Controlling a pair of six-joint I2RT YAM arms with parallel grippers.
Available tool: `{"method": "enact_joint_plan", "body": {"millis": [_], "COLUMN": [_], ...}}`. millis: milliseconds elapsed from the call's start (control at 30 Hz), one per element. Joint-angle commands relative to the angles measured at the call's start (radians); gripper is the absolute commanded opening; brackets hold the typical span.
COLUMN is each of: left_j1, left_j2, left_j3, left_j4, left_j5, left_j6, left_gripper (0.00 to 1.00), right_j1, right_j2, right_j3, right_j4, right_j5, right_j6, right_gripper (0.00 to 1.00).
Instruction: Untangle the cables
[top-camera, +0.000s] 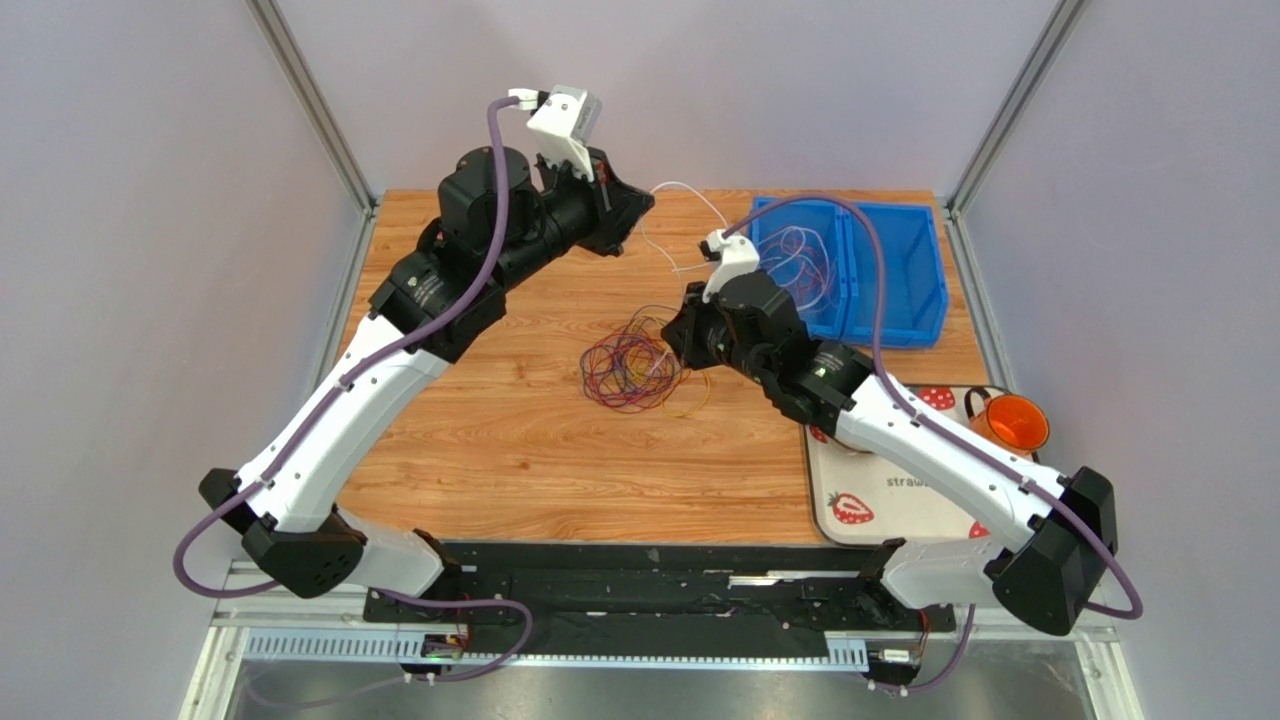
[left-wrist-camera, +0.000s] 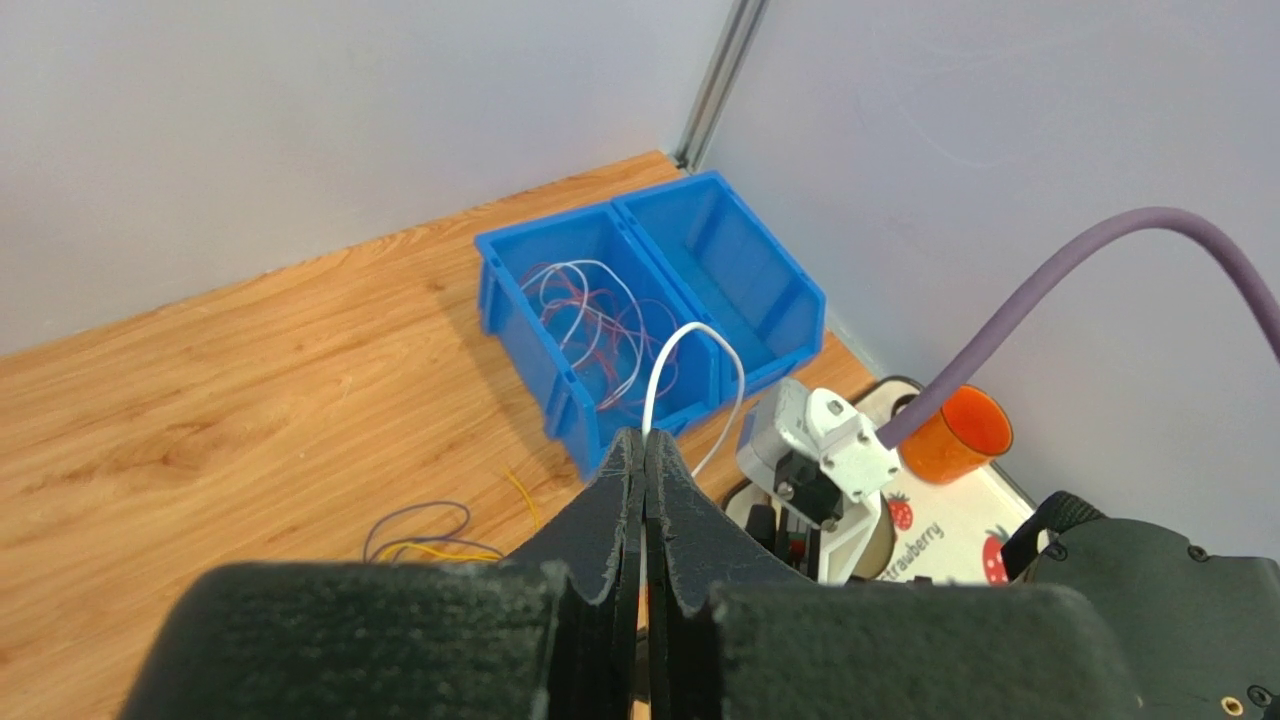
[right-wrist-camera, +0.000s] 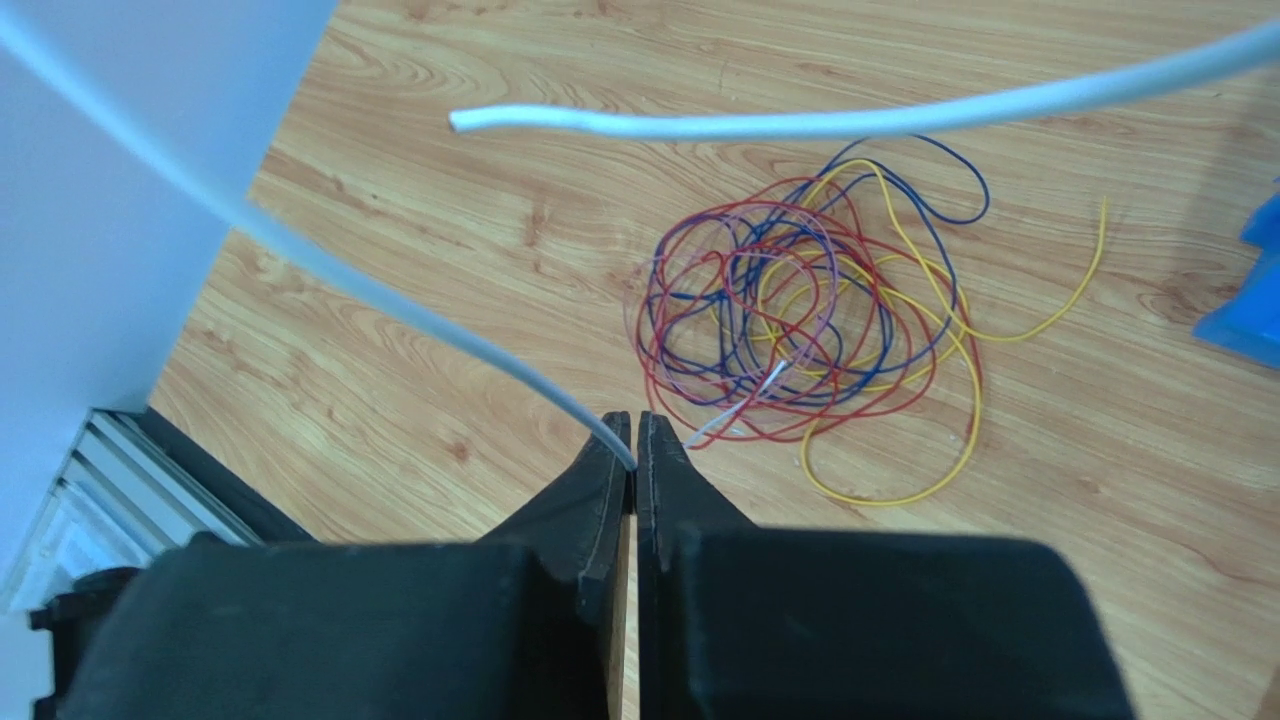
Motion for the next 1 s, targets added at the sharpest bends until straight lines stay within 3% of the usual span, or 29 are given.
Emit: {"method": "enact_joint_plan", "body": {"millis": [0, 167, 200, 233, 267, 333, 367, 633, 967], "left_j1": [-0.003, 0.053, 0.085, 0.099, 0.112, 0.124, 0.124, 0.123, 0.123], "left_j2": [-0.039, 0.021, 0.057, 0.078, 0.097, 0.148, 0.174, 0.211, 0.230], "left_j3": [-0.004, 0.004, 0.001, -0.004, -0.022, -0.050, -0.092, -0.378, -0.630], "left_j4": [0.004, -0.067, -0.075, -0.081, -0.082, -0.070, -0.040, 0.157, 0.373], "left_j5": [-0.082, -0.129, -0.091, -0.067, -0.044, -0.003, 0.006, 0.072, 0.094], "left_j6": [0.031, -0.018, -0.049, -0.061, -0.069, -0.077, -0.075, -0.141, -0.112], "left_gripper": [0.00, 0.01, 0.08, 0.28, 0.37, 0.50, 0.52, 0.54, 0.51], "right_j1": [0.009, 0.011, 0.013, 0.011, 0.011, 0.011, 0.011, 0.011, -0.101], "right_j2": [-0.053, -0.153, -0.168, -0.190, -0.196, -0.194, -0.188, -0.070, 0.036], "right_j3": [0.060, 0.197, 0.231, 0.264, 0.351, 0.440, 0.478, 0.814, 0.867], "right_j4": [0.015, -0.117, -0.137, -0.154, -0.192, -0.246, -0.258, -0.333, -0.339], "right_j5": [0.019, 0.015, 0.018, 0.019, 0.019, 0.016, 0.015, 0.061, 0.099], "right_j6": [-0.013, -0.013, -0.016, -0.023, -0.028, -0.049, -0.060, -0.171, -0.211], "right_gripper": [0.00, 0.00, 0.00, 0.00, 0.00, 0.00, 0.00, 0.00, 0.00]}}
